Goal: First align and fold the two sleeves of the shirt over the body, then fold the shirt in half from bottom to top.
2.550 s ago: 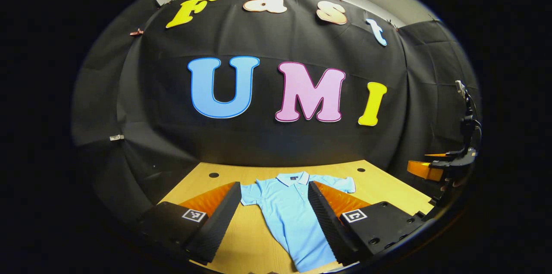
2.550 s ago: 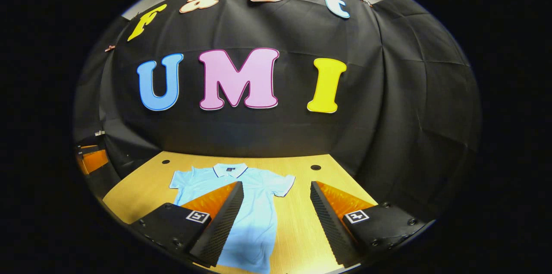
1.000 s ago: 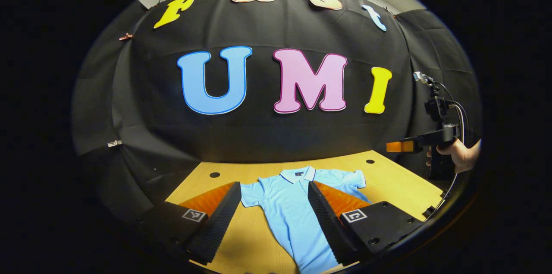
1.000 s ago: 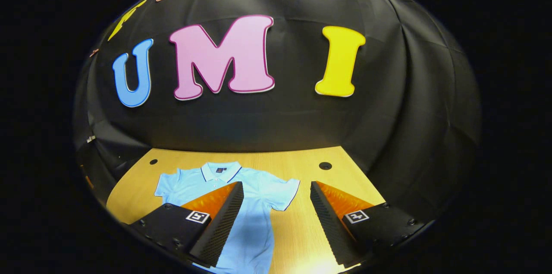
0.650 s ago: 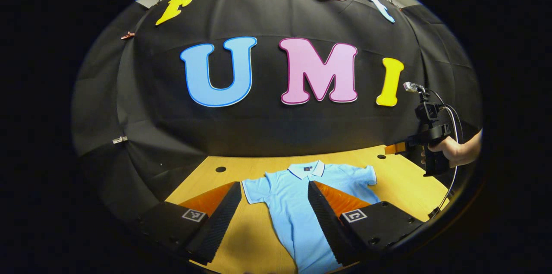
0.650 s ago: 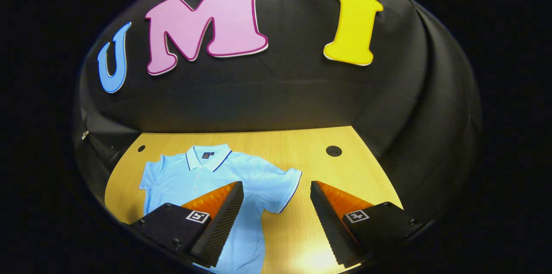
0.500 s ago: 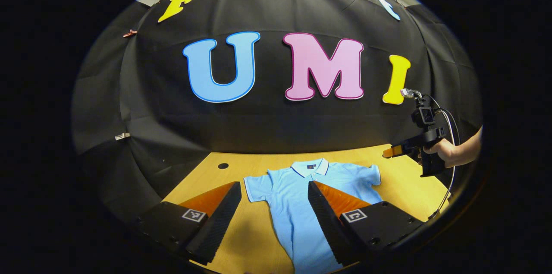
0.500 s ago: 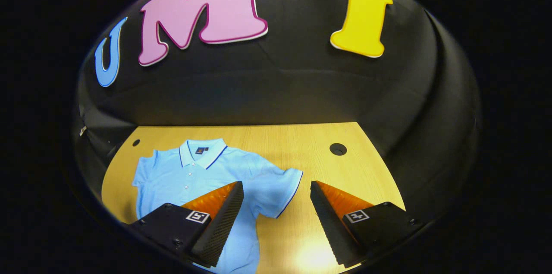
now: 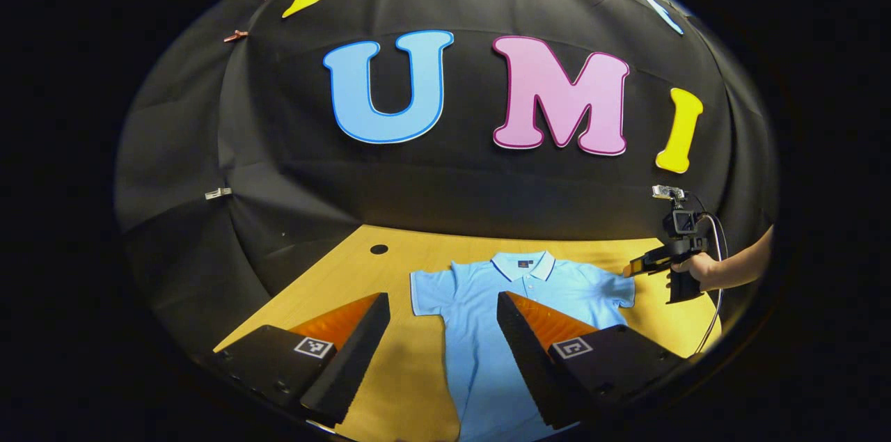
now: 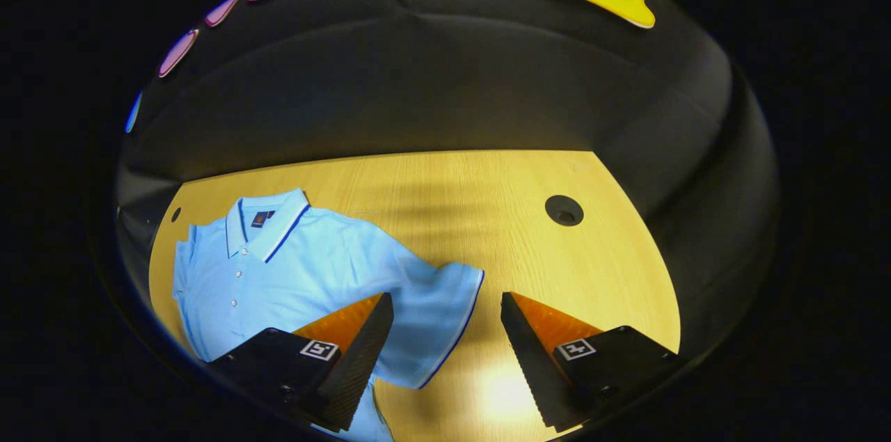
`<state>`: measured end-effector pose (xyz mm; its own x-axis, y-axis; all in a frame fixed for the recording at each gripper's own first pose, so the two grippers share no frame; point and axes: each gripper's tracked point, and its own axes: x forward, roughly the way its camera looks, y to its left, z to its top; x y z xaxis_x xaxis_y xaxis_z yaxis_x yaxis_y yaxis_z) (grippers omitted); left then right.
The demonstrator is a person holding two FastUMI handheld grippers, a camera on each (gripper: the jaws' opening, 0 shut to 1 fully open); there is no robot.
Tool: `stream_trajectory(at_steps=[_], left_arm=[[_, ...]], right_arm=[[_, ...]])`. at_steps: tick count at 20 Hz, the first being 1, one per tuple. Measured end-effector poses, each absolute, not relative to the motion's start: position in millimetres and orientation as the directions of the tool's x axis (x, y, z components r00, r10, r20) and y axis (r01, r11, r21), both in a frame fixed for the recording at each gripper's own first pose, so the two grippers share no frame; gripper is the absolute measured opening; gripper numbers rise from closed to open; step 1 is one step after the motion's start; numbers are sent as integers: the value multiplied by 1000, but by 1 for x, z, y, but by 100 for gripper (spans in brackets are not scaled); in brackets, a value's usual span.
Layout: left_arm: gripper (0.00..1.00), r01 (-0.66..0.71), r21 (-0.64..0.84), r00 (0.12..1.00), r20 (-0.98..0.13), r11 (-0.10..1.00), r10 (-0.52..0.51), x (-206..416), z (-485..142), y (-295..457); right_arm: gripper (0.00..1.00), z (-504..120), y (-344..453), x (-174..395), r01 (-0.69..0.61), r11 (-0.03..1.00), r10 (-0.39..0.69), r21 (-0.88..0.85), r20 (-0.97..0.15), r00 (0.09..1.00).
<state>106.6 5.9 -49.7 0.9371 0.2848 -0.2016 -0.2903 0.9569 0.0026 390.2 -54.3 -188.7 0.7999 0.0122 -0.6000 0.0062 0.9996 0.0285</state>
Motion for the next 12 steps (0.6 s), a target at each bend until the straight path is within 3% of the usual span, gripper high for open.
stream_trajectory(at_steps=[8,9,10,11,12], left_arm=[[98,-269,-2,935,-239,963,260,120,-60,-7],[99,-269,-12,933,-252,963,258,123,-64,-10],[98,-263,-28,933,-261,965,247,123,-68,-14],[98,-254,-40,935,-267,966,235,125,-71,-19],[99,-250,-47,935,-271,967,229,126,-75,-23]], right_arm=[[94,-226,-54,407,22,999,10,41,-638,770],[80,-223,-51,406,15,999,11,35,-630,776],[77,-225,-46,409,-3,999,26,37,-629,777],[60,-221,-44,408,-17,999,32,31,-619,785],[49,-222,-39,408,-33,999,46,32,-620,783]])
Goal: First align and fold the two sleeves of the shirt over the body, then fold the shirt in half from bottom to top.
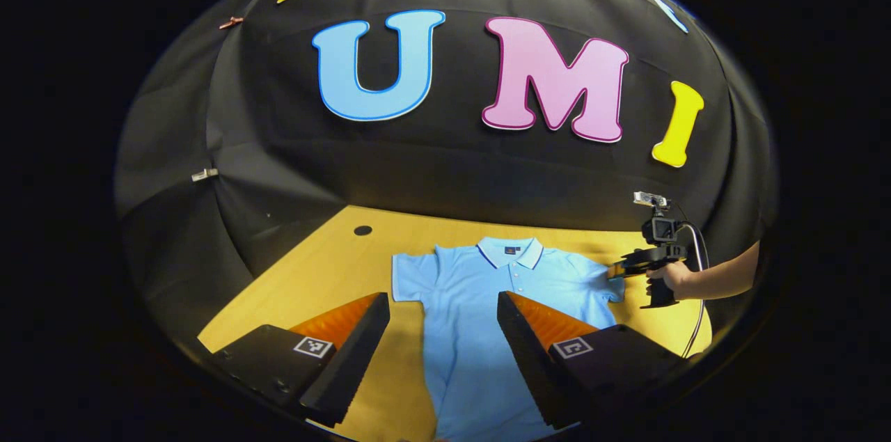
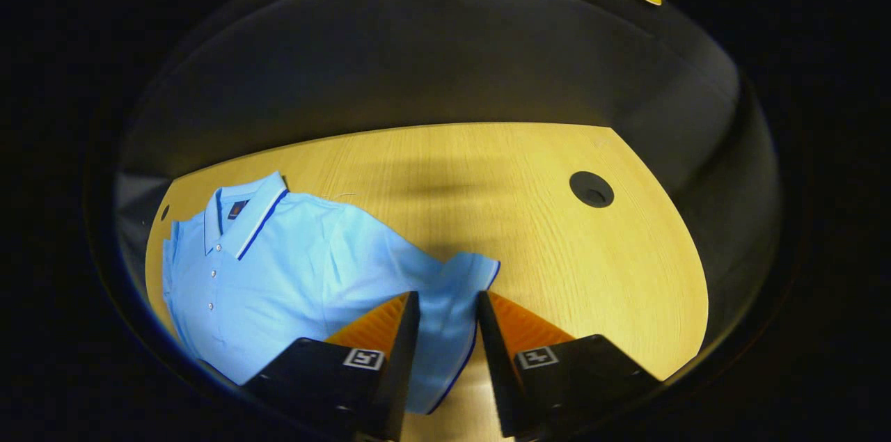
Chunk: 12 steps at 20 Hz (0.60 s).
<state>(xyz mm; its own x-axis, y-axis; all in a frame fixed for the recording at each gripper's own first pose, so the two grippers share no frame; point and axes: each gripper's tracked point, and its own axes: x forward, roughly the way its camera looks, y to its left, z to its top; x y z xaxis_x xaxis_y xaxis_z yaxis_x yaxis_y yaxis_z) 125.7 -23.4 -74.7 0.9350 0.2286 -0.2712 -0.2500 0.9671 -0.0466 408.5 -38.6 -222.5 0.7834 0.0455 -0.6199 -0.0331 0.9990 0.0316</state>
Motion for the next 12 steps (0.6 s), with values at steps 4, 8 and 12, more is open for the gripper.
stream_trajectory(at_steps=[4,8,12], left_arm=[[99,-244,-55,935,-278,968,220,123,-82,-29],[99,-249,-67,932,-287,966,220,120,-89,-26],[99,-247,-64,932,-287,967,220,110,-89,-20]], right_arm=[[12,-221,-27,412,-37,999,51,35,-612,789],[12,-213,-26,411,-63,998,59,14,-601,797],[11,-193,-11,406,-66,997,83,51,-586,806]])
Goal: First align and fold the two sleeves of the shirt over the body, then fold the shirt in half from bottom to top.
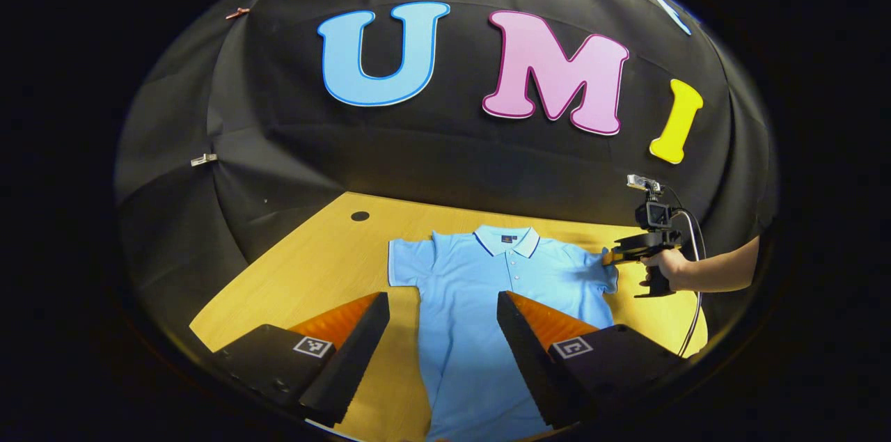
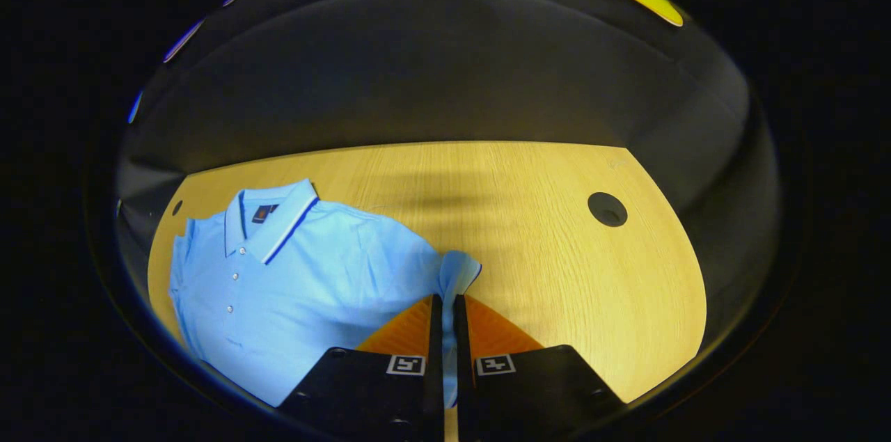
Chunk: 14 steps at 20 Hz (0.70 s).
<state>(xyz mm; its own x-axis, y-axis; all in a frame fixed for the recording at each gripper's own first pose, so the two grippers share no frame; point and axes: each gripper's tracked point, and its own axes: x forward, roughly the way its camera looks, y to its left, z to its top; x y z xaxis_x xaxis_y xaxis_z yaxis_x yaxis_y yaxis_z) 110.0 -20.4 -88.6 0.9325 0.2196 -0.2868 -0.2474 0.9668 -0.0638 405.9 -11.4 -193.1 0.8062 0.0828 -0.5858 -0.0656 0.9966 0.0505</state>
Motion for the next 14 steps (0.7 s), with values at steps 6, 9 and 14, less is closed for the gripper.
stream_trajectory(at_steps=[6,9,14], left_arm=[[99,-226,-45,934,-293,973,204,98,-89,-11],[99,-232,-50,934,-291,971,208,92,-86,-3],[99,-256,-89,926,-308,963,218,83,-94,11]], right_arm=[[12,-152,59,400,-199,980,167,-8,-514,841],[12,-149,104,388,-265,964,217,-19,-518,828],[16,-169,173,366,-378,925,296,-37,-555,777]])
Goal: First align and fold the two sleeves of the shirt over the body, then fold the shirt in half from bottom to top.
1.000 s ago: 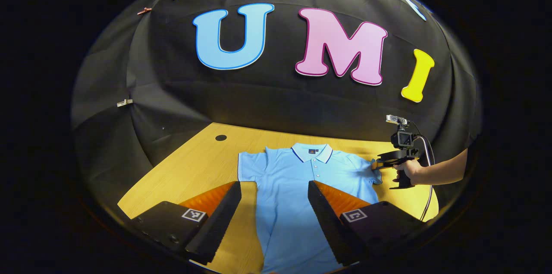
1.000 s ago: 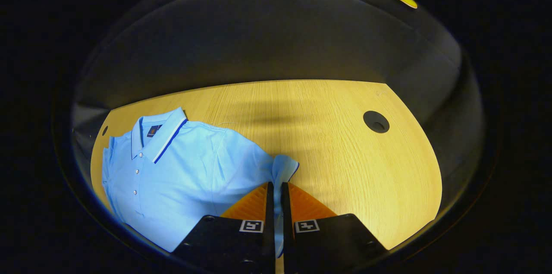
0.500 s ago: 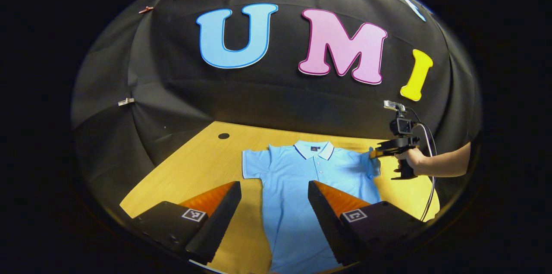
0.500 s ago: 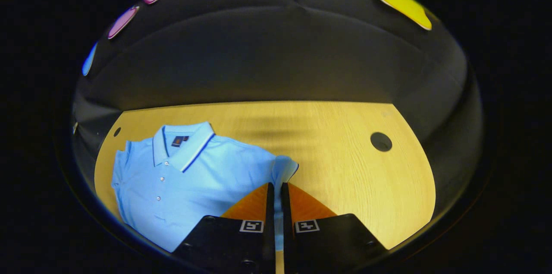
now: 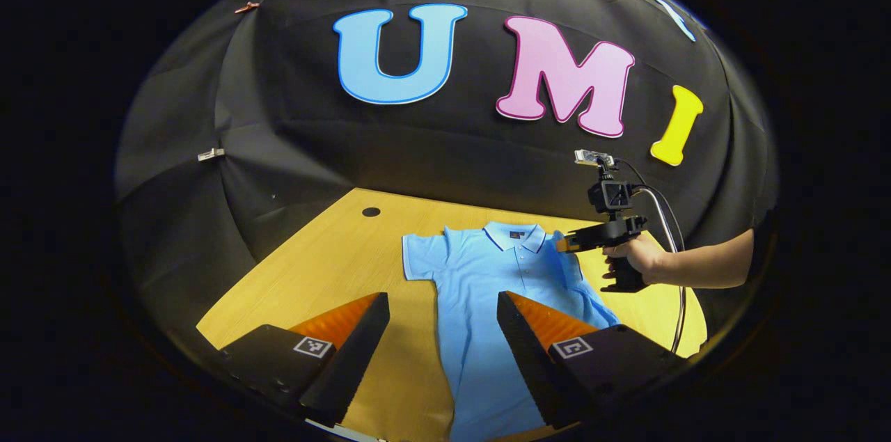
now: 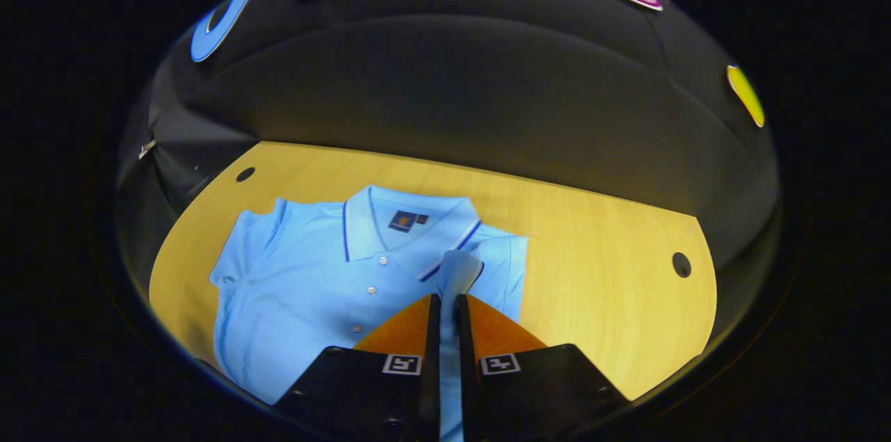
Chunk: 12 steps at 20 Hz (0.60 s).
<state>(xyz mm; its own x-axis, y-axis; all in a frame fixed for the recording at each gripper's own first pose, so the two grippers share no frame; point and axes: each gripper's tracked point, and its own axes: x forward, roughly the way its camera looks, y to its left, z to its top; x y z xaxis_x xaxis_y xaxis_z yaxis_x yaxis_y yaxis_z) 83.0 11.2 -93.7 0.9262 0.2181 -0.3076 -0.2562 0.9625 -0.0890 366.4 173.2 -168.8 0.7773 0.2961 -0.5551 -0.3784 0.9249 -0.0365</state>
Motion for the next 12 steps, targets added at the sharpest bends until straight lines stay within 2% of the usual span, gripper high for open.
stream_trajectory(at_steps=[2,5,7,12], left_arm=[[99,-265,-104,924,-313,959,221,83,-98,18],[99,-258,-116,924,-318,959,210,97,-101,29],[99,-246,-102,929,-308,964,204,118,-99,40],[99,-213,-100,940,-292,972,176,186,-100,68]], right_arm=[[29,-172,196,354,-418,908,342,-4,-567,749],[100,-162,208,340,-463,885,374,-36,-536,757],[97,-153,200,334,-462,884,369,-68,-503,781],[98,-122,156,307,-416,907,342,-69,-455,822]])
